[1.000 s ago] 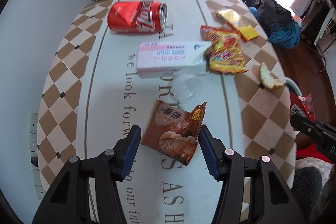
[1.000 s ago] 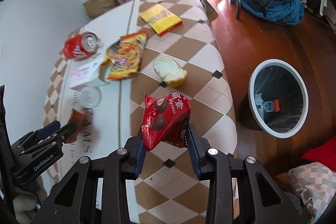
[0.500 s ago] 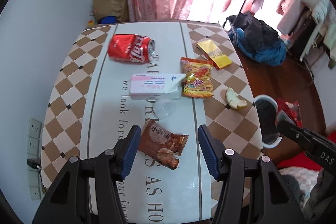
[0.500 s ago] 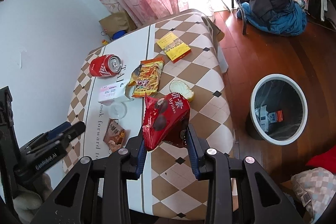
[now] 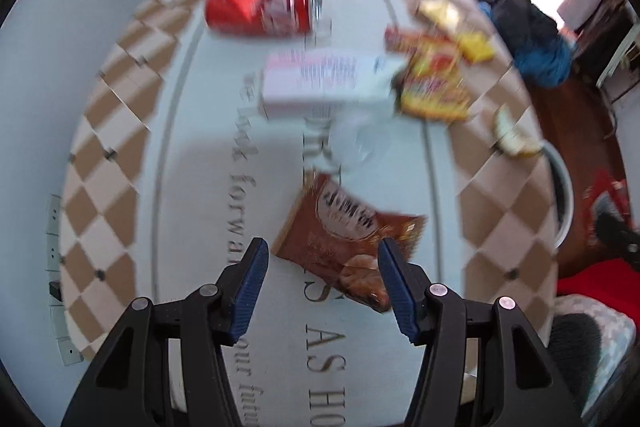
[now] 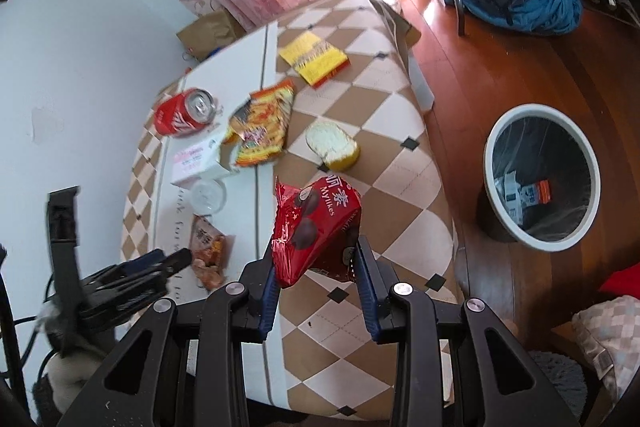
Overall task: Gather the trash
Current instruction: 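Grasp the brown snack packet with the left tool while the right tool holds the red bag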
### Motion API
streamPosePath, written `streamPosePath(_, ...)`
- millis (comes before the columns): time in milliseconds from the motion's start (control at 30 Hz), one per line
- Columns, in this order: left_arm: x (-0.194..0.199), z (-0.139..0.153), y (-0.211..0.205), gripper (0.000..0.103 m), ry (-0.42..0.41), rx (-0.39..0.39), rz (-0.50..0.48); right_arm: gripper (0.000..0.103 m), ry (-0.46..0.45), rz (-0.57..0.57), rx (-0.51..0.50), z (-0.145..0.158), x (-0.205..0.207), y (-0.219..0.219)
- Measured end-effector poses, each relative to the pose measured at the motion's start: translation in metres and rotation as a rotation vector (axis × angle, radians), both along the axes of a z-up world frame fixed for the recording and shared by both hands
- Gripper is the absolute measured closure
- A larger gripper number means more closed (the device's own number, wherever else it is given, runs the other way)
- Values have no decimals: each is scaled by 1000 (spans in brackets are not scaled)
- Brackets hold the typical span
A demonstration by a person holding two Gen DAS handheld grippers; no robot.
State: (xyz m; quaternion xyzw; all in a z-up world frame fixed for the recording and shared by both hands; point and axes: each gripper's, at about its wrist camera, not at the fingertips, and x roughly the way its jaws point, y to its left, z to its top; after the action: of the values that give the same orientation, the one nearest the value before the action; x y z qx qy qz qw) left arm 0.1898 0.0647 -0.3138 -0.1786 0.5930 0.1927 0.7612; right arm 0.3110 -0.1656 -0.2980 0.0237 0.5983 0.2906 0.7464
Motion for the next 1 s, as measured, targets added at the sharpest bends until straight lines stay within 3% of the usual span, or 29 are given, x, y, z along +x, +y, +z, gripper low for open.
streamPosePath(133,10,-25,0,49,47,-26,-10,67,19,5,-42,-19,3,8)
streamPosePath(267,18,-32,-3,43,68,13,-30,67,37,11,-59,-31,4,12)
streamPosePath(367,15,-29,0,44,63,8,-23,67,44,17,-60,-34,1,14)
streamPosePath(500,-1,3,13,45,-14,-6,27,67,46,22,-56,-33,-2,16)
streamPosePath(633,-17,12,34,44,-79,-132,123,67,67,6,-47,-37,1,18)
streamPosePath(800,-25,-24,40,44,-61,-293,224,67,65,15,-49,-37,-1,26)
streamPosePath(900,-20,-26,34,41,-79,-287,247,67,57,18,-54,-35,-3,30)
streamPosePath(1000,-11,-24,31,41,-59,-233,275,67,60,13,-56,-36,-3,32)
